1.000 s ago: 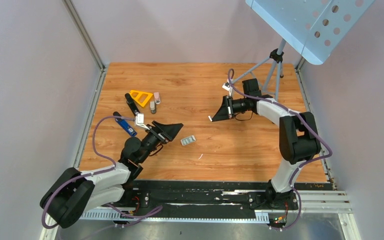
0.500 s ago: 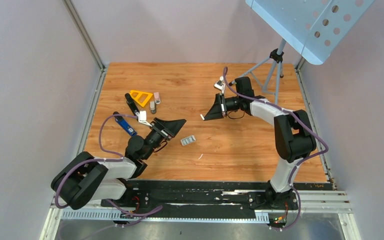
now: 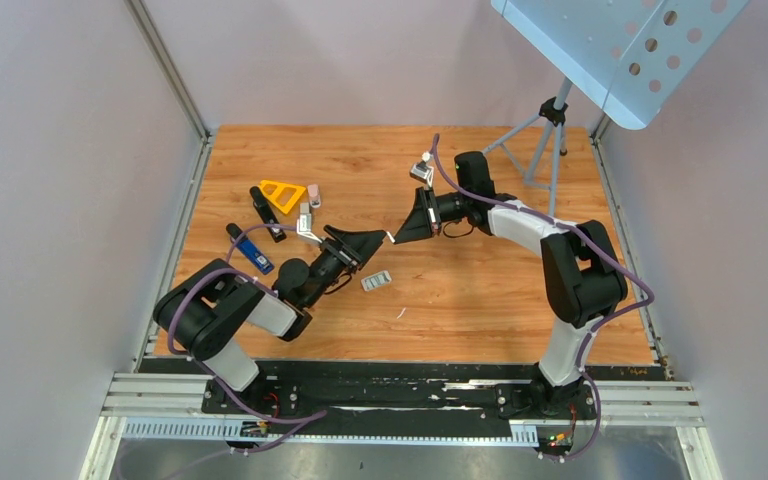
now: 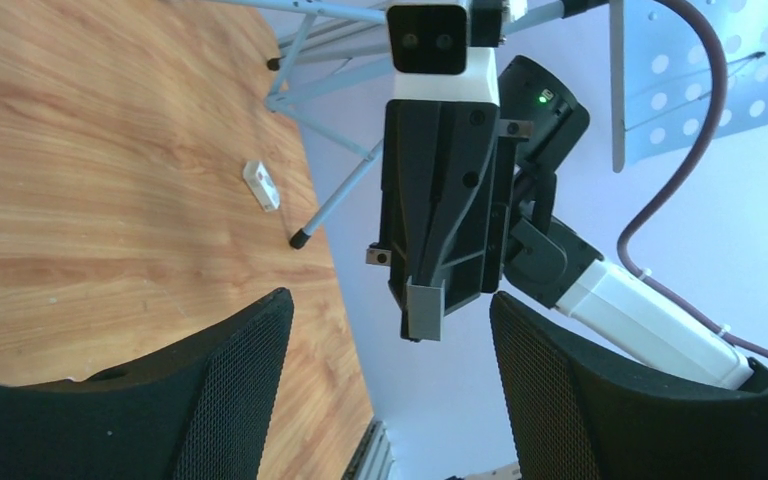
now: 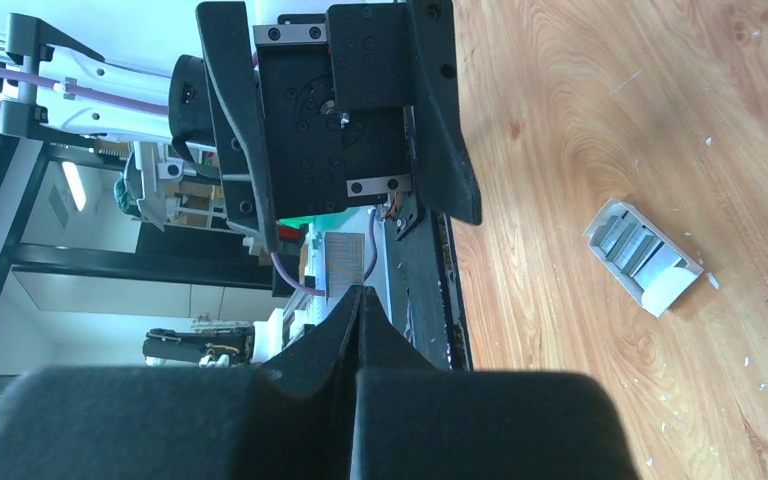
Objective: Unload the staples from the stapler
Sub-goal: Place the staple in the staple box.
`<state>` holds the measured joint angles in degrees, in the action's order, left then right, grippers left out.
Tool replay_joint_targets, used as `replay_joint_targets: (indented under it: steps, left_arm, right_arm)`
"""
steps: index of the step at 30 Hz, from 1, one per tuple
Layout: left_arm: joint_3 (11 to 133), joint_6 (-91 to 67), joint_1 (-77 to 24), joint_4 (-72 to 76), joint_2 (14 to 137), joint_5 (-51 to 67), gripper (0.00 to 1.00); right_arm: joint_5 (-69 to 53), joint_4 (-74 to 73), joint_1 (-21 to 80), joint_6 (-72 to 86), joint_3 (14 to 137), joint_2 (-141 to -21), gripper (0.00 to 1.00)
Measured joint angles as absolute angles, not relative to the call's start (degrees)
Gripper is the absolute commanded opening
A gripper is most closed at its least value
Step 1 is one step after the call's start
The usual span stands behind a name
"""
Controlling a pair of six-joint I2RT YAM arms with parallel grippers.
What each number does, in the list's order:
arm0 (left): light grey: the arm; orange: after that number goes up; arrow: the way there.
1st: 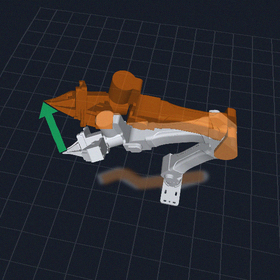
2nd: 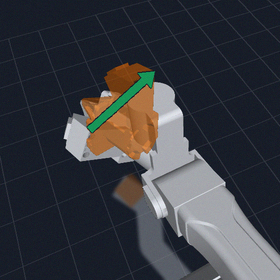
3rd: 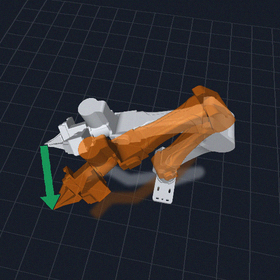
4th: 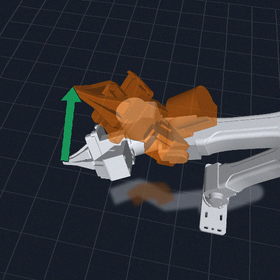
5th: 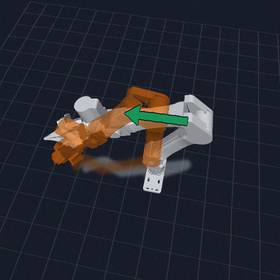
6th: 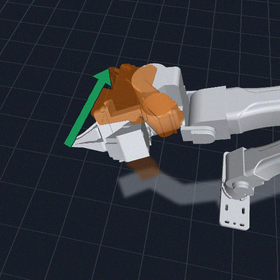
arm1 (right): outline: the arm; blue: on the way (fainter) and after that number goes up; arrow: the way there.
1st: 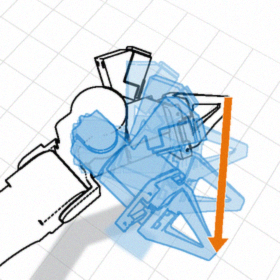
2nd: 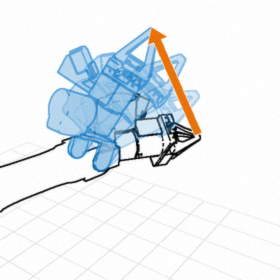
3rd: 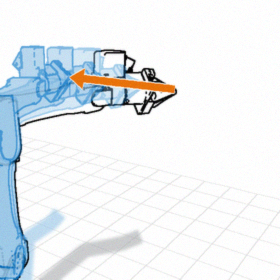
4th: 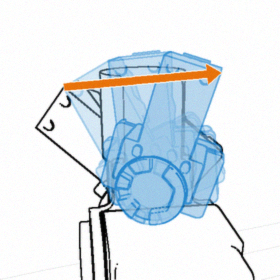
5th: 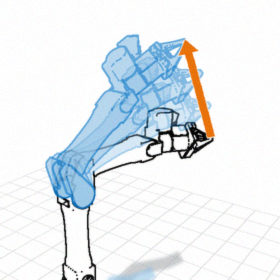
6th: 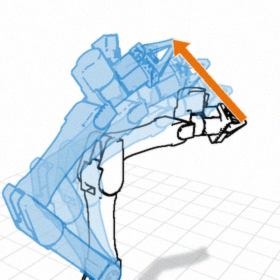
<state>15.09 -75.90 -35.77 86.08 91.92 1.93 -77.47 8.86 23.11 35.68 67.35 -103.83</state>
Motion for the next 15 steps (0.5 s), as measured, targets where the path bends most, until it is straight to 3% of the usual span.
replay_joint_targets:
  steps: [4, 8, 12, 15]
  left_arm:
    - [16.14, -77.19, -36.27, 87.31, 92.33, 2.46, 0.67]
    - [17.06, -78.11, -36.45, 88.05, 93.06, 2.87, 0.52]
    - [18.35, -78.85, -36.71, 88.23, 94.21, 3.88, 0.48]
    - [18.90, -79.18, -36.91, 88.25, 94.74, 4.34, 0.37]
  right_arm:
    - [-77.60, 9.45, 23.14, 36.32, 67.37, -103.83, 0.00]
    - [-77.71, 9.52, 23.18, 36.51, 67.37, -103.92, 0.00]
    - [-78.00, 9.50, 23.49, 36.67, 67.59, -104.51, 0.00]
    - [-78.02, 9.52, 23.86, 36.69, 67.68, -104.79, 0.00]
